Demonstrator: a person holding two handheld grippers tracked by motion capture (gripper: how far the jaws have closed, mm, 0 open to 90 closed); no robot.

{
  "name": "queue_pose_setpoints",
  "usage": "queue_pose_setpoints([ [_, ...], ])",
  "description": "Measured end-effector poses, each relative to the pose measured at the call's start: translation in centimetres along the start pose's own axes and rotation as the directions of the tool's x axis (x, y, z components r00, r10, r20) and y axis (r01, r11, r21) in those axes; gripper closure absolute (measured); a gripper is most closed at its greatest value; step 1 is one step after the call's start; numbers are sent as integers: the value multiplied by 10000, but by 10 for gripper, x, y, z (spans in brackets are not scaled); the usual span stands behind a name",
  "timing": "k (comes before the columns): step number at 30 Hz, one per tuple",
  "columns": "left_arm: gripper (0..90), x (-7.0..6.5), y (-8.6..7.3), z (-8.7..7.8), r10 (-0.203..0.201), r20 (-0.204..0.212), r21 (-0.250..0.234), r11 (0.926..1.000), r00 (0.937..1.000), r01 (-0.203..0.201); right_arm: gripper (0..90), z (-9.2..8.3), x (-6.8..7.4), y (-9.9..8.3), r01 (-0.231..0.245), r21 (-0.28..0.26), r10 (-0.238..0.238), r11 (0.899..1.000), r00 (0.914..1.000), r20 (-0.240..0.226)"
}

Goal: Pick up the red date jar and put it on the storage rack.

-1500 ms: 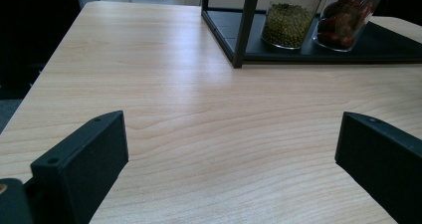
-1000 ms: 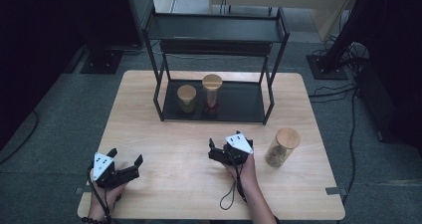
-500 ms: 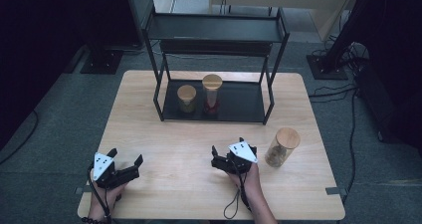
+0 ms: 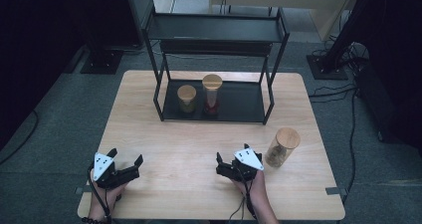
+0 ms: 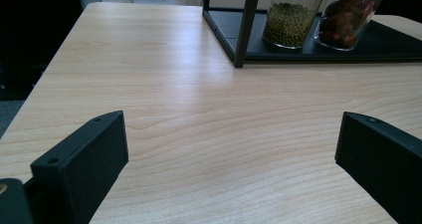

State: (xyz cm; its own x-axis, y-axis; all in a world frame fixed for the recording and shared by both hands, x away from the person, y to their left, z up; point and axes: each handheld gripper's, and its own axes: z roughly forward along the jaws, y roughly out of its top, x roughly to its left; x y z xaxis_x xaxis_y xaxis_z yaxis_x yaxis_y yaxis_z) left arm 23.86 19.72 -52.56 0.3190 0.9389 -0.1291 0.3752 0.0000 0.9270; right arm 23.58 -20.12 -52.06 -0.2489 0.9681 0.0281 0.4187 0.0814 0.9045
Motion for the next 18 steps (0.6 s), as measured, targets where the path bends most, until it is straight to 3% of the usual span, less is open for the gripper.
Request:
queue_pose_setpoints([
  [18,4,0,0,0,34,-32,-33,10000,10000,-34,0,-24,-22,-10,127,-28,-125,9999,9987,496],
])
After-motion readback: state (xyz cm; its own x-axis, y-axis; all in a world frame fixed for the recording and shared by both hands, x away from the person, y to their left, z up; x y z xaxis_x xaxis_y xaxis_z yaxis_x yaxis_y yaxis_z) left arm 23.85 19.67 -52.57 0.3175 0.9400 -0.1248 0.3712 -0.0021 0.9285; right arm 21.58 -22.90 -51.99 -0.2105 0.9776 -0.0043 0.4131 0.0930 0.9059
